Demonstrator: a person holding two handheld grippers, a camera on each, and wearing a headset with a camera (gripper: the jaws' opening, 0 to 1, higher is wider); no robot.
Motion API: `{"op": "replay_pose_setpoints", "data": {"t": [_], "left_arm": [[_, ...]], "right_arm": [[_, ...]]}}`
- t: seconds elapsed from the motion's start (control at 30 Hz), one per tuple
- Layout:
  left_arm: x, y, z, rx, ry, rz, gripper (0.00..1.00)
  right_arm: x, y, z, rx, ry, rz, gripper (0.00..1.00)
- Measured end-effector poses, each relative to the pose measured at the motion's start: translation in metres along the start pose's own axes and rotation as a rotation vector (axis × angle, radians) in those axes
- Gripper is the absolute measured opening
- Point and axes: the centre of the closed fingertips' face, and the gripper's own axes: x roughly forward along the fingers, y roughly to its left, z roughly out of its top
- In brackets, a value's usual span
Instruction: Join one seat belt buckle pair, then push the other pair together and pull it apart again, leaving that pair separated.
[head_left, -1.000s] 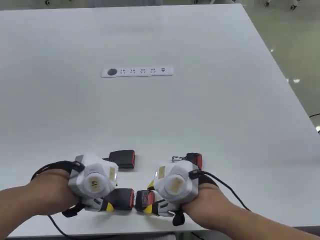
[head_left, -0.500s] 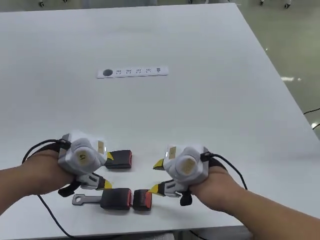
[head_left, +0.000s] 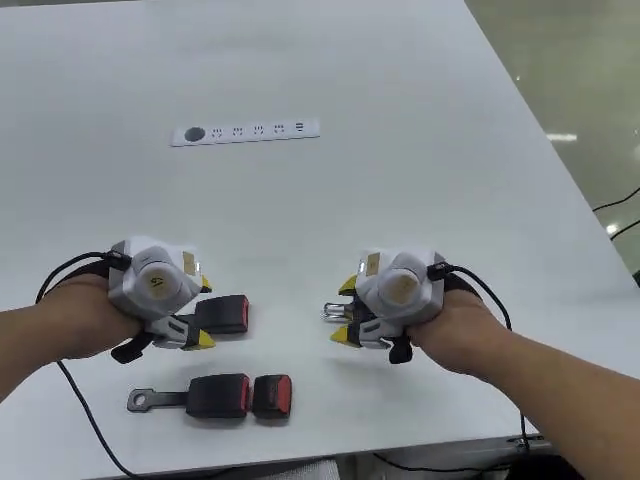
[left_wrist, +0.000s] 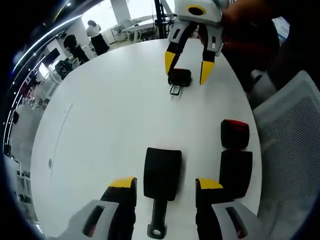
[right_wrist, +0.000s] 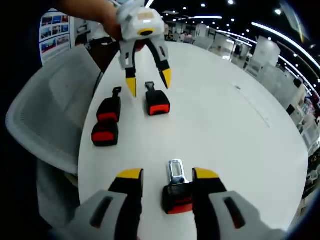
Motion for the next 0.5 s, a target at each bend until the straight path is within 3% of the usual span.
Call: {"op": "replay_pose_setpoints", "data": {"t": [0.23, 0.5], "left_arm": [[0.014, 0.004, -0.005, 0.012, 0.025, -0.03, 0.48], [0.022, 0.004, -0.013, 0.021, 0.049, -0.058, 0.45]], "right_arm": [[-0.006, -0.013, -0.026, 0.039, 0.035, -0.021, 0.39], [-0.001, -0.018, -0.039, 0.038, 0.061, 0.002, 0.39]]}}
